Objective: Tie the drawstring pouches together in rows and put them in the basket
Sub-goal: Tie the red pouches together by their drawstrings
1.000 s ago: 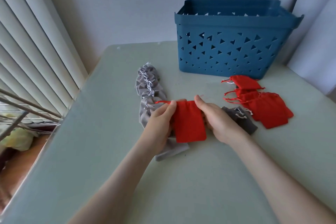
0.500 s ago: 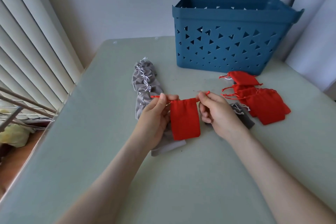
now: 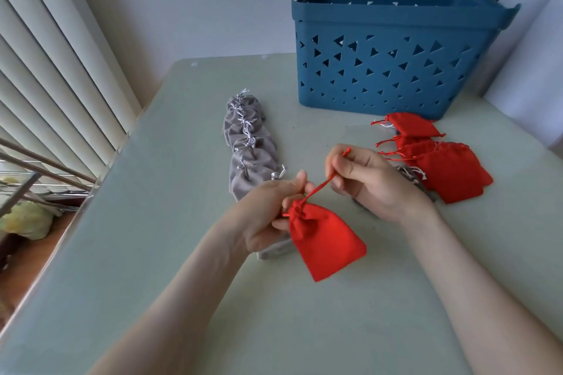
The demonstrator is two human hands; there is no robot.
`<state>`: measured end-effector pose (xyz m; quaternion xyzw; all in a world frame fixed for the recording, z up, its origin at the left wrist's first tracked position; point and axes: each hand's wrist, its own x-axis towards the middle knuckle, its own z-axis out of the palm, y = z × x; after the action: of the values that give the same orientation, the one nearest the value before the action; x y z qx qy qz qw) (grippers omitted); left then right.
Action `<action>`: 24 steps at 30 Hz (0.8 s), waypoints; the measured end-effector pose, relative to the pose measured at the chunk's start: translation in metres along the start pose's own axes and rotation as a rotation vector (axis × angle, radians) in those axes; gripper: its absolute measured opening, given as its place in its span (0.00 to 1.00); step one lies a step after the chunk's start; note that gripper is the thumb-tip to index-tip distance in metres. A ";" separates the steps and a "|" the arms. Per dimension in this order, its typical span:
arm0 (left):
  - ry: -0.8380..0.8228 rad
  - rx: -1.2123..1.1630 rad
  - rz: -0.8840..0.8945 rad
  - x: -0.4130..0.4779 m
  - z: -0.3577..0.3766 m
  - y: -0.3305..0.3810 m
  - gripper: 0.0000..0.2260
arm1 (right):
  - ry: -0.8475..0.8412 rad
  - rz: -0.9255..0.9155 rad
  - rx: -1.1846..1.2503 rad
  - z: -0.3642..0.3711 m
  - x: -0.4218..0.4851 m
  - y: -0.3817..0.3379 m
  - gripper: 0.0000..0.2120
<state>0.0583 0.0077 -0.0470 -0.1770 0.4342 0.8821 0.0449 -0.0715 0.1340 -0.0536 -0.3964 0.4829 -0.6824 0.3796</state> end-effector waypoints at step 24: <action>-0.057 0.635 0.046 0.002 0.000 -0.011 0.18 | 0.120 0.094 -0.393 0.020 0.004 0.009 0.07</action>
<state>0.0591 0.0147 -0.0559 -0.1196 0.6902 0.7079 0.0901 -0.0532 0.1210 -0.0572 -0.3984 0.6466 -0.5789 0.2967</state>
